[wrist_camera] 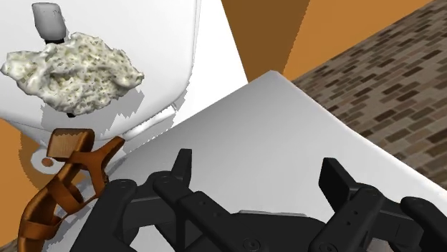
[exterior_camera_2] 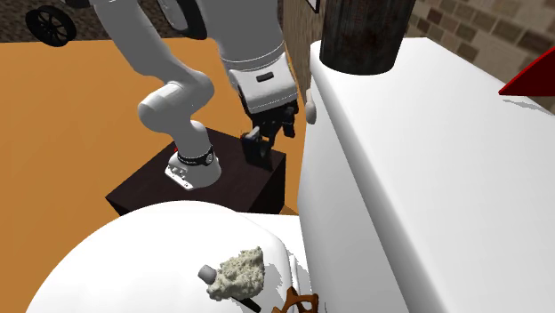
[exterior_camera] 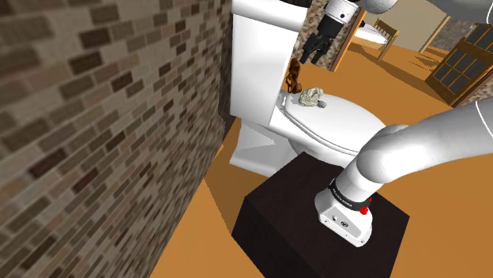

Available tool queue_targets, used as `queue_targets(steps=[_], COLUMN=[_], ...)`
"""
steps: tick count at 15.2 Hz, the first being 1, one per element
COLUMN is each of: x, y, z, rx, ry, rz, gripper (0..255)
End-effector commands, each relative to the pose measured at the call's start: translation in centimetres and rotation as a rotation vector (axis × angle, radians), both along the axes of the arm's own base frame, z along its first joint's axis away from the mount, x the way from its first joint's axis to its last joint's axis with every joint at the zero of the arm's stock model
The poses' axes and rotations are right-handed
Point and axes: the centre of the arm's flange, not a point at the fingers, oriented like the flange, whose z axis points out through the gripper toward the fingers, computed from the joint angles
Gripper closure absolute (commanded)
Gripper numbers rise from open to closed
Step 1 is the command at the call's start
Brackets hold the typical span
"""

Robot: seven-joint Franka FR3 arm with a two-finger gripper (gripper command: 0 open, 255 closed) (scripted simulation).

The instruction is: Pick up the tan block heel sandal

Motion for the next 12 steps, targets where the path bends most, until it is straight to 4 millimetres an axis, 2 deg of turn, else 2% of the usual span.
queue_targets(steps=[1,12], x=[1.2,7.2], y=[-2.6,-16.2], z=[-0.8,-5.8], rx=[0.025,0.174], ry=[-0.024,-0.149], rz=[-0.004,-0.031], gripper=[0,0])
